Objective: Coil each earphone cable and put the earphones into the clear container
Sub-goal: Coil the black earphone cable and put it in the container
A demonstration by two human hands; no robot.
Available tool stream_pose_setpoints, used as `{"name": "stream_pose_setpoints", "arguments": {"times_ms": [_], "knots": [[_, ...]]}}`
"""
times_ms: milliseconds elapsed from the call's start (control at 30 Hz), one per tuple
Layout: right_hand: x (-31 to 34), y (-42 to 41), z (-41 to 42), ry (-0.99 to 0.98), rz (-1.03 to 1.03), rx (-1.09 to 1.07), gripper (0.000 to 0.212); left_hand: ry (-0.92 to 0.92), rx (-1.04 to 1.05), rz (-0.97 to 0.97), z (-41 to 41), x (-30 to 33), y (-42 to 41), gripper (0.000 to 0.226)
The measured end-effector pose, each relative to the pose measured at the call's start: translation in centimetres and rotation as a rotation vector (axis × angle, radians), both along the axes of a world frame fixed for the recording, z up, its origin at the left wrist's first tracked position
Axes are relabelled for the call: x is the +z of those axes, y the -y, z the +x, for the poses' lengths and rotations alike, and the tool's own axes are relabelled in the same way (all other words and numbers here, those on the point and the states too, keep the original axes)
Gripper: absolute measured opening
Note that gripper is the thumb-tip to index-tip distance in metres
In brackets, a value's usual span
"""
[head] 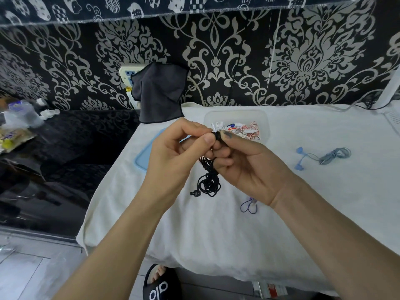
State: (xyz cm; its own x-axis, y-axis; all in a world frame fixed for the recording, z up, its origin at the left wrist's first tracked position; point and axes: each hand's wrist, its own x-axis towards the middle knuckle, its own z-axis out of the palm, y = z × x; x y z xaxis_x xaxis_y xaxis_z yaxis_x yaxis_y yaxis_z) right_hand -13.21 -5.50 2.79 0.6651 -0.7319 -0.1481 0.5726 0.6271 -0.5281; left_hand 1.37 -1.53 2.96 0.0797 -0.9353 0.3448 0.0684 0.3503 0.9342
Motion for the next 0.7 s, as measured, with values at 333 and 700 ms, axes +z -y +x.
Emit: {"name": "stream_pose_setpoints", "arguments": {"times_ms": [333,700], "knots": [[-0.6,-1.8,1.7,0.204,0.248,-0.010,0.011,-0.008,0.061,-0.004,-0.6,0.1,-0.2,0.009],[-0.4,-2.7,1.7,0.219,0.273,-0.056,0.013,0.126,0.127,-0.054,-0.3,-0.1,-0.1,0.023]]}}
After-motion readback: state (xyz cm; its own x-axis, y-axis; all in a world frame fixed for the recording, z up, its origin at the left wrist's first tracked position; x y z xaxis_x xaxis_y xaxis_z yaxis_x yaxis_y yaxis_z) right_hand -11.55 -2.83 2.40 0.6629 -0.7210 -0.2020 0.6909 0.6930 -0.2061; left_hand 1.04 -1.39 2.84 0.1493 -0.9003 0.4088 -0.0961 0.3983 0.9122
